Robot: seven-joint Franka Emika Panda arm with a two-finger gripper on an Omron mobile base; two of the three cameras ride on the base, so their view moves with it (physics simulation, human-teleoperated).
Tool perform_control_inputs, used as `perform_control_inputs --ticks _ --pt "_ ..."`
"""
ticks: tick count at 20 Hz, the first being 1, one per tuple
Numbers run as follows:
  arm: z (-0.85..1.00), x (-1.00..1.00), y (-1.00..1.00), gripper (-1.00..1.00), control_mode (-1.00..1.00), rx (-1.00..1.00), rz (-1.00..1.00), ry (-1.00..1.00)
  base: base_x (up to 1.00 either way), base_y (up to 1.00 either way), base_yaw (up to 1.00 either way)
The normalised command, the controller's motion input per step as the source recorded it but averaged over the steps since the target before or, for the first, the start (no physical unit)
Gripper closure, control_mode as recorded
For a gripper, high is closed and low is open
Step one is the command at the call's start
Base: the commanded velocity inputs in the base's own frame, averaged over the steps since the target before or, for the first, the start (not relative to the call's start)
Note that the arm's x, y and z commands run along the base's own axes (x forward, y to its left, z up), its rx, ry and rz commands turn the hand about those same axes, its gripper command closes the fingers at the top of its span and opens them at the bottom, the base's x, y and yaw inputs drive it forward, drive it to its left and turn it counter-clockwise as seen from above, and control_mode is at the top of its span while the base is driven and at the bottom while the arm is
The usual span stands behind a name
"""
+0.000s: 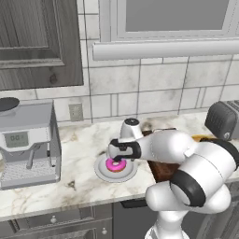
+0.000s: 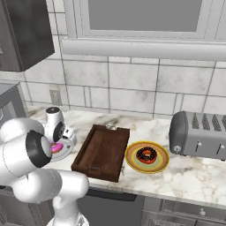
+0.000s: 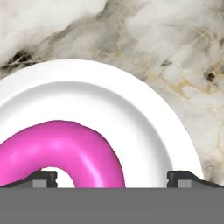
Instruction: Move the dessert items from the plates to the tray.
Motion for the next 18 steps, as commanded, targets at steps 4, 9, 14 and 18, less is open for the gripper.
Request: perform_control_inputs --ticks 4,9,14,18 --pt "-0.27 0.00 0.00 -1.00 -1.00 0.05 0.00 0.00 0.00 0.00 0.00" --pt "-0.32 -0.04 0.00 -1.00 -1.00 0.06 0.00 0.00 0.00 0.00 0.00" --pt "-0.24 -0.13 0.00 1.00 -1.00 0.04 0.00 0.00 0.00 0.00 0.00" --pt "0.00 -0.03 0.01 1.00 -1.00 0.00 0.00 0.00 0.00 0.00 0.00"
